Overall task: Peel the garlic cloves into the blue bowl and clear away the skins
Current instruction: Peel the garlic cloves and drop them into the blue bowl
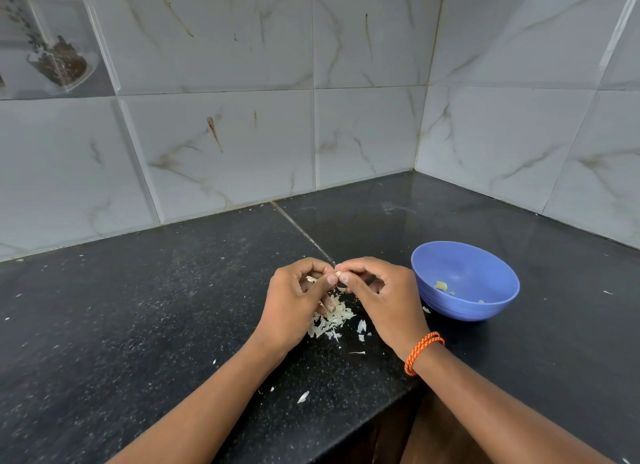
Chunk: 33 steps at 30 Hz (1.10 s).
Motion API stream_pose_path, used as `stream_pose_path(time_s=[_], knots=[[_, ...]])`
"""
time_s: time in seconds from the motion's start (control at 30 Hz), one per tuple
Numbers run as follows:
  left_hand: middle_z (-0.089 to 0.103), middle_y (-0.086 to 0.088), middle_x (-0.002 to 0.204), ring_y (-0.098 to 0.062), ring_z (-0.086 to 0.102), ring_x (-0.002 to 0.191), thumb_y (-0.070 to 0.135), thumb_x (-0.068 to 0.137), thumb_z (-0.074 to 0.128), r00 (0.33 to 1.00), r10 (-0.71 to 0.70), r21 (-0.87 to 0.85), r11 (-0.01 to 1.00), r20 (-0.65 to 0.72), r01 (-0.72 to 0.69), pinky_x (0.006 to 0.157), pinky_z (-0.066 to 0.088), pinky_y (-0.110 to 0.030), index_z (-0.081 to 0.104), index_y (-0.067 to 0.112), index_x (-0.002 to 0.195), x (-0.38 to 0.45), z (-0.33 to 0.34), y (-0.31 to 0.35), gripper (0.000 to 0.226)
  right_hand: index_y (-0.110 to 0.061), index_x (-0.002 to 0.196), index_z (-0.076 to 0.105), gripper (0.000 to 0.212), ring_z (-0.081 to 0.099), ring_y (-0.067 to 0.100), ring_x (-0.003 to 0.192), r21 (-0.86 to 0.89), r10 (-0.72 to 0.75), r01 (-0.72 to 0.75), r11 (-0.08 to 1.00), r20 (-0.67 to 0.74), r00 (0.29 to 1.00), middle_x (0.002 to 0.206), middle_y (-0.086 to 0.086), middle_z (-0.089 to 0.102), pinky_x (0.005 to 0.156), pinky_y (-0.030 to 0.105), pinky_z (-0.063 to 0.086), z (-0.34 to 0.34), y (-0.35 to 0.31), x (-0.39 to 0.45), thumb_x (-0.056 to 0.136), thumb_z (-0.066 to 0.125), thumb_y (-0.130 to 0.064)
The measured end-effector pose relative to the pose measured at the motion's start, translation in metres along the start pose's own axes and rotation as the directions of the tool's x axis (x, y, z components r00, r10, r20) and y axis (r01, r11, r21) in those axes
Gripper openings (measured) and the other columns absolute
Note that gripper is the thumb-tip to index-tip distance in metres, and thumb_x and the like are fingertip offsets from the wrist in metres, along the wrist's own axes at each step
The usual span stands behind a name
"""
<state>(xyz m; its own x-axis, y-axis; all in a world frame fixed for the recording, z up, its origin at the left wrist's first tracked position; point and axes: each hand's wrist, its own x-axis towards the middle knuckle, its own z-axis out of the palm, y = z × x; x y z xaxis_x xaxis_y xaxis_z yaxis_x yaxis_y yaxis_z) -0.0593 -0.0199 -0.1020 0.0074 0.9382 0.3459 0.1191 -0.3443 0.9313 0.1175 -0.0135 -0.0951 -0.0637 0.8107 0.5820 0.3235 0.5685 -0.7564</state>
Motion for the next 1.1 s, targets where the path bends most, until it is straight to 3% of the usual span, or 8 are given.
stream_pose_path(time_s=[0.27,0.37,0.43,0.53,0.63,0.8,1.0,1.1], knots=[[0.075,-0.014,0.089,-0.022,0.067,0.061,0.02,0.108,0.068,0.999,0.037,0.037,0.999,0.01,-0.038,0.057,0.056,-0.03,0.078,0.008,0.101,0.002,-0.002,-0.003,0.017,-0.02,0.099,0.079,0.014,0.072,0.016,0.084,0.0,-0.027,0.027,1.0,0.034,0.999,0.092,-0.011,0.077,0.065,0.013,0.046,0.001,-0.004,-0.002,0.098,0.072,-0.007],[0.077,-0.007,0.088,-0.026,0.071,0.064,0.011,0.111,0.061,0.998,0.056,0.097,0.994,0.01,-0.057,0.058,0.06,-0.038,0.08,0.014,0.102,0.003,-0.001,-0.006,0.021,-0.021,0.098,0.075,0.012,0.07,0.016,0.079,-0.123,-0.098,0.101,0.987,0.036,0.995,0.089,-0.011,0.074,0.062,0.017,0.046,0.004,-0.005,-0.003,0.098,0.072,-0.01],[0.079,0.003,0.091,-0.019,0.073,0.072,-0.004,0.108,0.055,0.994,0.103,0.182,0.978,-0.02,-0.098,0.064,0.063,-0.039,0.083,0.02,0.105,0.004,-0.002,-0.008,0.037,-0.024,0.097,0.072,0.011,0.067,0.015,0.076,-0.205,-0.151,0.158,0.966,0.051,0.987,0.088,-0.012,0.069,0.062,0.028,0.051,0.001,-0.011,0.0,0.098,0.071,-0.014],[0.08,0.017,0.099,-0.006,0.074,0.09,-0.016,0.098,0.056,0.981,0.183,0.301,0.941,-0.07,-0.154,0.08,0.056,-0.019,0.085,0.025,0.11,0.003,-0.004,-0.004,0.052,-0.028,0.09,0.067,0.011,0.061,0.009,0.073,-0.376,-0.167,0.192,0.907,0.098,0.981,0.087,-0.012,0.061,0.064,0.038,0.054,-0.013,-0.026,0.016,0.096,0.068,-0.018],[0.08,0.022,0.103,-0.001,0.074,0.102,-0.005,0.102,0.063,0.978,0.179,0.325,0.936,-0.109,-0.135,0.087,0.054,-0.015,0.084,0.031,0.112,0.001,-0.007,0.0,0.042,-0.028,0.081,0.068,0.013,0.06,0.007,0.072,-0.507,-0.063,0.092,0.857,0.074,0.995,0.084,-0.011,0.061,0.064,0.041,0.056,-0.039,-0.031,0.034,0.092,0.068,-0.022],[0.08,0.021,0.094,-0.013,0.075,0.088,0.003,0.104,0.064,0.988,0.097,0.312,0.948,-0.117,-0.056,0.077,0.059,-0.035,0.084,0.034,0.102,-0.001,-0.008,-0.002,0.036,-0.033,0.071,0.072,0.023,0.063,0.005,0.075,-0.544,0.11,-0.103,0.833,-0.02,0.994,0.08,-0.013,0.067,0.069,0.035,0.053,-0.09,-0.013,0.043,0.09,0.069,-0.021],[0.08,0.022,0.091,-0.006,0.075,0.087,0.002,0.103,0.065,0.986,0.087,0.325,0.945,-0.144,-0.036,0.076,0.06,-0.03,0.083,0.033,0.097,0.0,-0.01,0.0,0.037,-0.031,0.067,0.072,0.024,0.062,0.006,0.072,-0.521,0.241,-0.248,0.817,-0.083,0.967,0.078,-0.011,0.069,0.064,0.03,0.045,-0.122,0.0,0.041,0.082,0.08,-0.013],[0.08,0.024,0.093,-0.002,0.075,0.093,0.006,0.103,0.069,0.985,0.083,0.335,0.942,-0.149,-0.029,0.085,0.06,-0.03,0.083,0.033,0.098,0.002,-0.012,-0.001,0.031,-0.033,0.075,0.075,0.029,0.061,0.006,0.079,-0.562,0.229,-0.233,0.794,-0.078,0.97,0.084,-0.016,0.065,0.068,0.032,0.044,-0.124,0.002,0.041,0.095,0.071,-0.013]])
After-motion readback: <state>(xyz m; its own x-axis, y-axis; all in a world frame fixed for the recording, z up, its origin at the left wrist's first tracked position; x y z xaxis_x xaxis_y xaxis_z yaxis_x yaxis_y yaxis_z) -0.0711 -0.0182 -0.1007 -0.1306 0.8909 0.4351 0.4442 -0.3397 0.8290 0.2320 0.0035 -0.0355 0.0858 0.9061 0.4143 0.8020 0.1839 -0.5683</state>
